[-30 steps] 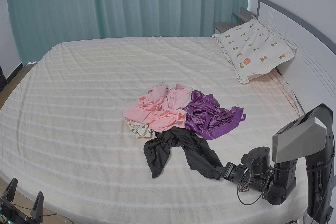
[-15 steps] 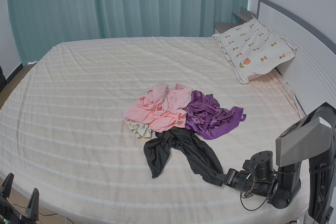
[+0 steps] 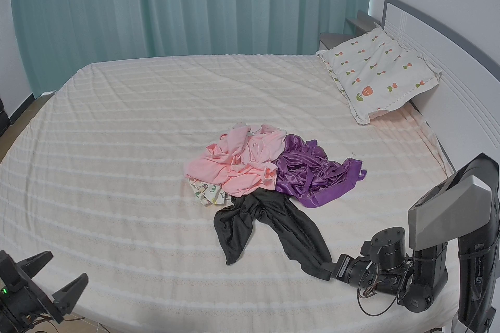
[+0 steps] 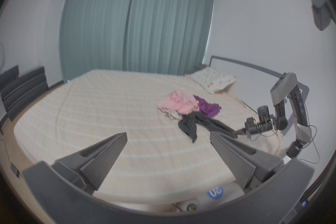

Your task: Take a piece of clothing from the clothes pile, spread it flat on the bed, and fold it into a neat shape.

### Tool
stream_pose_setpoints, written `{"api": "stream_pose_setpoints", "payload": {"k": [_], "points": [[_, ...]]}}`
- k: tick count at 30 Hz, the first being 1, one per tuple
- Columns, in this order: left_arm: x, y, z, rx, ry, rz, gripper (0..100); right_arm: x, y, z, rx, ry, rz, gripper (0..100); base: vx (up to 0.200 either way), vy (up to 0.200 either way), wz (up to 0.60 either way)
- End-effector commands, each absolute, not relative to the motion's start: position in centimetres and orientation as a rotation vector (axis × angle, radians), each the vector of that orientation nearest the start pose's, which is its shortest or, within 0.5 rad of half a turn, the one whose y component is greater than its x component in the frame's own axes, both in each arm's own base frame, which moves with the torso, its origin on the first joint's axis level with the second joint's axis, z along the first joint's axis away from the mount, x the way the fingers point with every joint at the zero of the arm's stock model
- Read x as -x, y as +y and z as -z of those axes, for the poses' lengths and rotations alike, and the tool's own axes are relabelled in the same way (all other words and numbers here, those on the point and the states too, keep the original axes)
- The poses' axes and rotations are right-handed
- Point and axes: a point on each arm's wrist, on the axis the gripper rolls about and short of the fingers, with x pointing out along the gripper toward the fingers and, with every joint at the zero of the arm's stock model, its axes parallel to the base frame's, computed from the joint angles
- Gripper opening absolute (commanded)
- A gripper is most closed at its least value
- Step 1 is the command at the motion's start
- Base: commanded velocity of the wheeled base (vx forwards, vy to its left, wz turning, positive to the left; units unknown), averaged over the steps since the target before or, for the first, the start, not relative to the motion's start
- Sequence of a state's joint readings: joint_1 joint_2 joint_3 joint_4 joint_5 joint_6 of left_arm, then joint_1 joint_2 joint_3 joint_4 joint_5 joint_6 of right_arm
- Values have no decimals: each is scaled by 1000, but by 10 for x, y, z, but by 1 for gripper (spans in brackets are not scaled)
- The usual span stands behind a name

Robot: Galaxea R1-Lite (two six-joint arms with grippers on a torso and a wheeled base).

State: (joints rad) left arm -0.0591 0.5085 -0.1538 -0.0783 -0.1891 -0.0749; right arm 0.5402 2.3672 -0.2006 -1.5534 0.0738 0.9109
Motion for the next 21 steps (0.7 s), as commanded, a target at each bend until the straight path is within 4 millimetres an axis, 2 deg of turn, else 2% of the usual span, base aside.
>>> {"api": "stream_pose_setpoints", "payload": {"k": [1,5,7,8,10,15,18,21], "points": [[-71,-20,-113,93,637,379,100,-223,136,38,-735,831,-264,0,0,0,0],[-93,-29,-107,84,721,418,100,-223,137,40,-734,837,-262,0,0,0,0],[-95,-30,-106,86,729,416,100,-223,137,40,-734,837,-262,0,0,0,0],[-120,-37,-99,113,785,400,100,-223,137,40,-734,837,-262,0,0,0,0],[-142,-43,-90,145,807,384,100,-223,137,40,-734,837,-262,0,0,0,0],[-182,-64,-66,212,804,363,100,-223,137,41,-732,841,-263,0,0,0,0],[-193,-74,-56,228,825,327,100,-223,137,41,-732,841,-263,0,0,0,0],[-210,-102,-21,175,875,189,100,-223,137,41,-733,840,-264,0,0,0,0]]}}
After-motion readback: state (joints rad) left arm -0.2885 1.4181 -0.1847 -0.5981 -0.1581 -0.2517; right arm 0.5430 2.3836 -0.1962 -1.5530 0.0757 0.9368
